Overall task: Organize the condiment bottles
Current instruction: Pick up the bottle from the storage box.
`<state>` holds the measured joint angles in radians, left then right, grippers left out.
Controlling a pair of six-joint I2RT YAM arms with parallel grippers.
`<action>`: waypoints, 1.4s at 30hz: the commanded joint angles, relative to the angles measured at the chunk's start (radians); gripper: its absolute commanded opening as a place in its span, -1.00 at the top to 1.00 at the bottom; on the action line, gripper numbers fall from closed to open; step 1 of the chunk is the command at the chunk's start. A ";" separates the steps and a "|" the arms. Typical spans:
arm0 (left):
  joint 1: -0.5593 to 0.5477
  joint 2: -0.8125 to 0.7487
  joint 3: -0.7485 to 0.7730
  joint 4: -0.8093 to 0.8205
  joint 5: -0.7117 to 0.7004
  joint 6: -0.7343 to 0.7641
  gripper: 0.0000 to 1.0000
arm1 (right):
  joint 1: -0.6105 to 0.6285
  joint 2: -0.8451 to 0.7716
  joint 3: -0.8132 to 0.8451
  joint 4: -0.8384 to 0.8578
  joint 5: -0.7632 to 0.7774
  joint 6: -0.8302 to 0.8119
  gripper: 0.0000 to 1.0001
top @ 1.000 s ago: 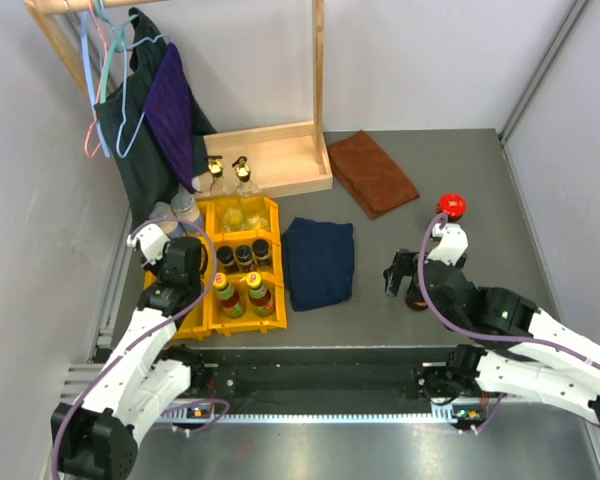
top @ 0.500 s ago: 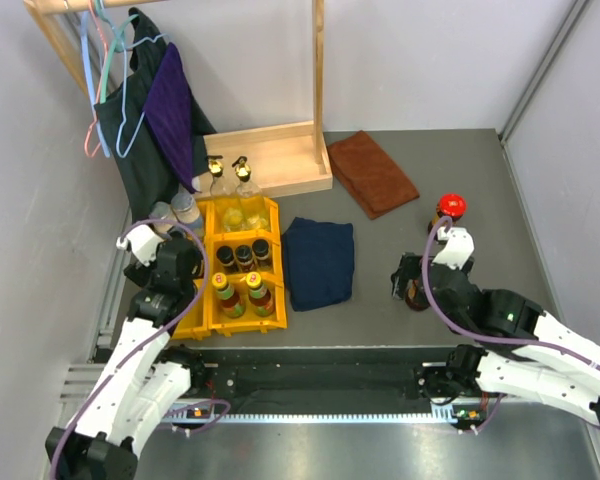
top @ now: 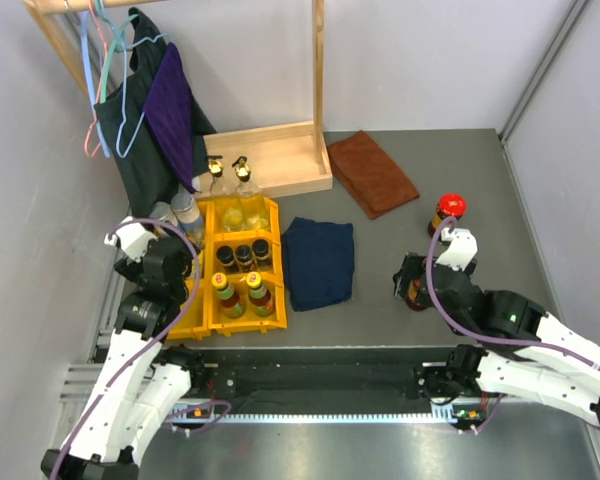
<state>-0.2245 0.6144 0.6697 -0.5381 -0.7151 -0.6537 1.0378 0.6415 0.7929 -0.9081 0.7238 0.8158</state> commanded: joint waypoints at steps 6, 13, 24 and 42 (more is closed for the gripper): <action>-0.003 0.189 0.110 0.118 0.146 0.160 -0.96 | -0.009 -0.002 0.002 0.026 0.017 0.005 -0.97; -0.003 0.359 0.197 0.152 0.189 0.198 -0.81 | -0.009 -0.011 0.002 0.014 0.037 -0.003 -0.98; 0.001 0.524 0.169 0.263 0.197 0.204 -0.44 | -0.008 -0.036 -0.023 0.017 0.052 -0.007 -0.97; 0.017 0.604 0.107 0.354 0.151 0.204 -0.22 | -0.009 -0.013 -0.041 0.048 0.054 -0.007 -0.97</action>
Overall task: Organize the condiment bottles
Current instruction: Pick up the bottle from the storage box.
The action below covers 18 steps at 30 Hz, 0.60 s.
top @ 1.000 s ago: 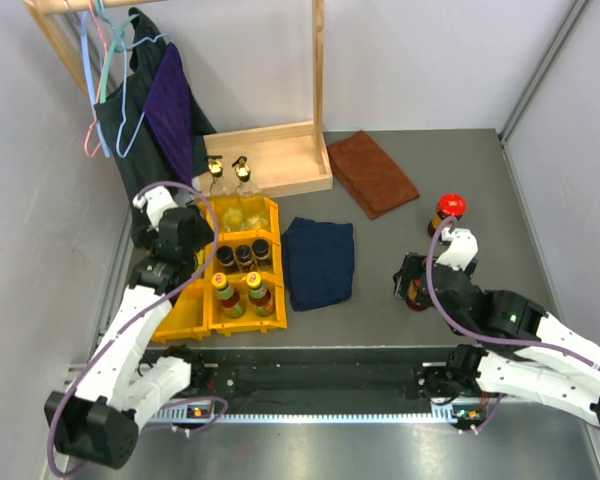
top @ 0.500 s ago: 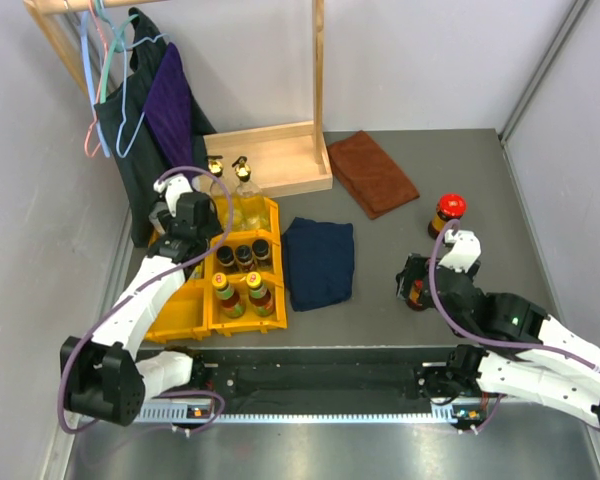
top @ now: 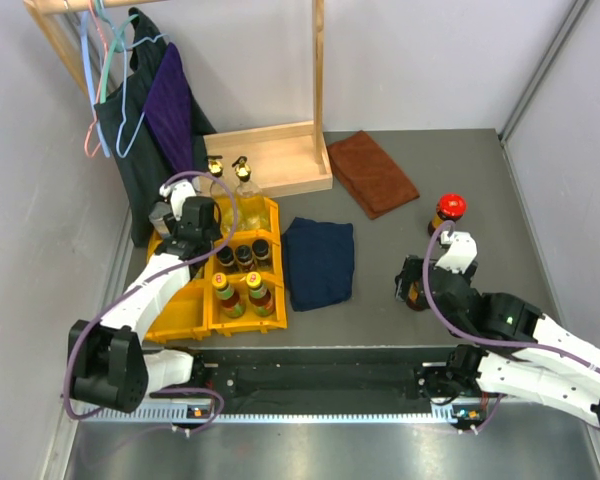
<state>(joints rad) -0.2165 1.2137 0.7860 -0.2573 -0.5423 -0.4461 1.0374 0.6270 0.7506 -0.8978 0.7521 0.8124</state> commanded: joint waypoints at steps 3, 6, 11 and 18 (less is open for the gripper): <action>0.012 0.017 -0.007 0.075 -0.027 -0.003 -0.19 | -0.008 0.002 0.003 0.039 0.029 -0.007 -0.97; 0.017 0.036 0.001 0.061 -0.034 -0.014 -0.16 | -0.008 0.002 0.006 0.039 0.030 -0.009 -0.98; 0.022 0.055 0.004 0.059 -0.044 -0.019 -0.14 | -0.008 0.002 0.006 0.034 0.033 -0.007 -0.98; 0.026 0.052 0.015 0.061 -0.044 -0.019 0.23 | -0.008 -0.004 0.006 0.033 0.035 -0.007 -0.97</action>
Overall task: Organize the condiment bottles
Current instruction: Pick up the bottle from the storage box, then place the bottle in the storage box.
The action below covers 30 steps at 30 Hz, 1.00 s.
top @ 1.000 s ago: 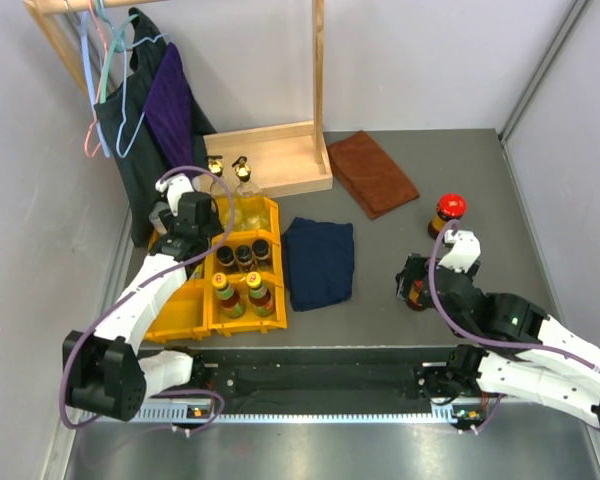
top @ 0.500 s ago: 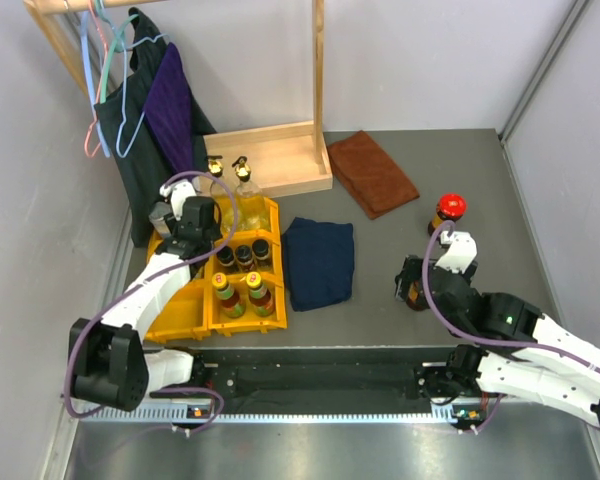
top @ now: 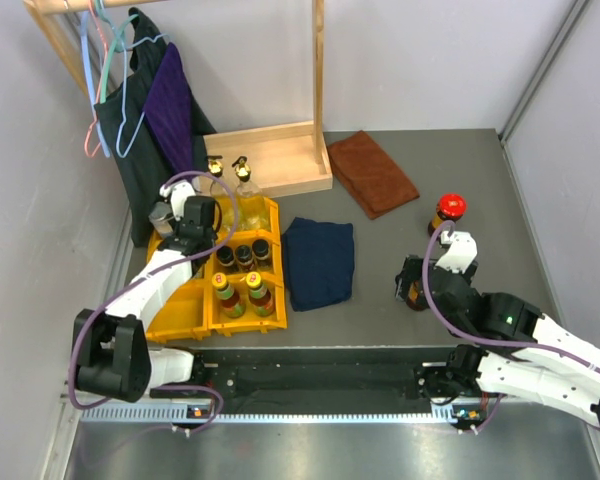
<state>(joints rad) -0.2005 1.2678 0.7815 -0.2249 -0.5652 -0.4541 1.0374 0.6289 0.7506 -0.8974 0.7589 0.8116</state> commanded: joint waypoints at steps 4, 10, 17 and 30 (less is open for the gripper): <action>0.010 -0.030 0.033 0.006 -0.022 -0.017 0.75 | -0.008 -0.005 0.003 0.034 0.028 -0.005 -0.97; 0.010 -0.125 0.047 -0.068 -0.018 -0.032 1.00 | -0.008 -0.005 0.004 0.037 0.026 -0.002 -0.97; 0.009 -0.286 0.036 -0.145 0.047 -0.018 1.00 | -0.010 -0.005 -0.004 0.049 0.014 0.000 -0.97; 0.007 -0.564 -0.109 -0.077 0.094 0.023 1.00 | -0.010 -0.001 -0.023 0.078 -0.001 0.000 -0.97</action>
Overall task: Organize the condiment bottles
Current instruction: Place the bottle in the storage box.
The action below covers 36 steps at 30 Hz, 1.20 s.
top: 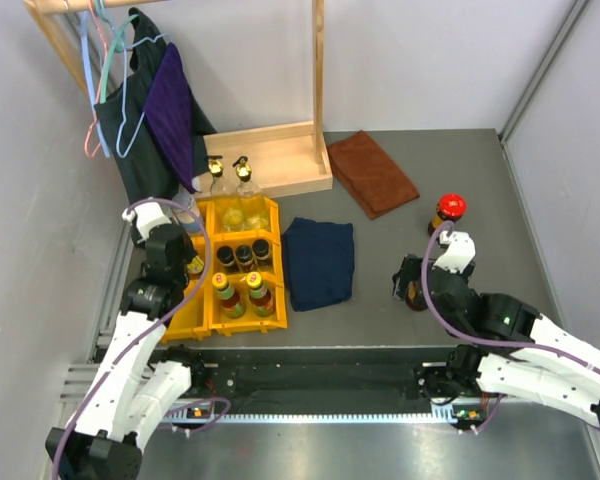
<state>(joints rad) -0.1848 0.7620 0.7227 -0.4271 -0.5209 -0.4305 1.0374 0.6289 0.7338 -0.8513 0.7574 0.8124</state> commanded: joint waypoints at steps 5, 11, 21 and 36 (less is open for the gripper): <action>-0.012 -0.041 -0.089 0.183 0.044 0.019 1.00 | -0.010 0.002 -0.011 0.038 -0.001 0.001 -0.97; -0.021 -0.044 -0.146 0.286 0.025 0.044 1.00 | -0.010 0.002 -0.014 0.040 0.005 -0.004 -0.98; -0.031 -0.024 -0.210 0.376 0.061 0.058 0.60 | -0.010 0.005 -0.017 0.052 0.010 -0.016 -0.98; -0.041 -0.053 -0.151 0.297 0.074 0.039 -0.64 | -0.017 0.003 -0.001 0.029 0.011 -0.013 -0.98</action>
<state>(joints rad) -0.2211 0.7231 0.5072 -0.1574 -0.4622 -0.3771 1.0336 0.6312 0.7128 -0.8299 0.7540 0.8043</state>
